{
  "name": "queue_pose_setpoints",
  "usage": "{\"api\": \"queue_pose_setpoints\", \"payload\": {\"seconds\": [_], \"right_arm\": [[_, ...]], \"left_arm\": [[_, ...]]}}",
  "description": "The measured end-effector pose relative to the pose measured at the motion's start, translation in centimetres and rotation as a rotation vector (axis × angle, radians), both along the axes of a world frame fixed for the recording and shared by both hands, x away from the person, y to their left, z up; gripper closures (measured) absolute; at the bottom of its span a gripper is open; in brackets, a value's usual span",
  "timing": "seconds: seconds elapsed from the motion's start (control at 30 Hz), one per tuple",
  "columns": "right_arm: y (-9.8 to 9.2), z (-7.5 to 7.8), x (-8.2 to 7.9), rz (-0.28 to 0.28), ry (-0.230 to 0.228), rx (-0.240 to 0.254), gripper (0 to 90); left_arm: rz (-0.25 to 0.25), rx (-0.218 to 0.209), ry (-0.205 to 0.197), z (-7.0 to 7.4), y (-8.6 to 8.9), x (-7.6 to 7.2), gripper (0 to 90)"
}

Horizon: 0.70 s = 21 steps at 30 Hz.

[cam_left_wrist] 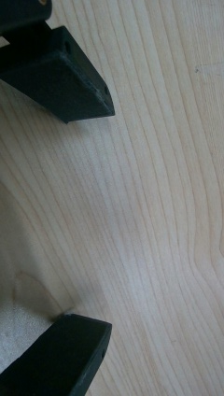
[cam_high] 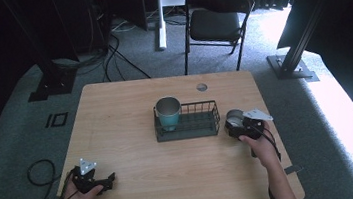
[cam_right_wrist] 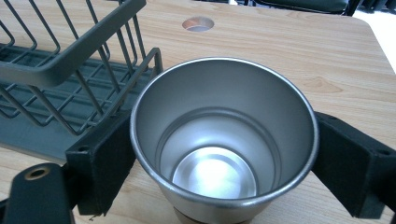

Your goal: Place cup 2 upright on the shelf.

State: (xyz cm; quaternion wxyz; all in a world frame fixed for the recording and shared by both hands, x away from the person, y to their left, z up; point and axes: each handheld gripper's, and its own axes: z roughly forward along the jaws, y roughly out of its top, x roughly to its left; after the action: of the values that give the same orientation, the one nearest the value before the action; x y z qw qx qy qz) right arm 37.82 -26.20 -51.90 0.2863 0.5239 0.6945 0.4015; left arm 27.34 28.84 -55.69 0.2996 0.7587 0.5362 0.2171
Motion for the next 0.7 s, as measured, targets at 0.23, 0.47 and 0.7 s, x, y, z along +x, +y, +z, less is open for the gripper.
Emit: {"api": "queue_pose_setpoints", "payload": {"seconds": [0.23, 0.47, 0.7], "right_arm": [[0.14, -0.16, 0.24, -0.008, 0.002, -0.001, 12.8], [0.06, 0.09, 0.42, -0.004, 0.021, -0.006, 13.6], [-0.11, 0.46, 0.46, -0.004, 0.02, -0.007, 13.6]], "left_arm": [[0.0, 0.001, 0.0, 0.0, 0.0, 0.0, 1.5], [0.0, 0.0, 0.0, 0.0, 0.0, 0.0, 1.5], [0.0, 0.0, 0.0, 0.0, 0.0, 0.0, 1.5]]}}
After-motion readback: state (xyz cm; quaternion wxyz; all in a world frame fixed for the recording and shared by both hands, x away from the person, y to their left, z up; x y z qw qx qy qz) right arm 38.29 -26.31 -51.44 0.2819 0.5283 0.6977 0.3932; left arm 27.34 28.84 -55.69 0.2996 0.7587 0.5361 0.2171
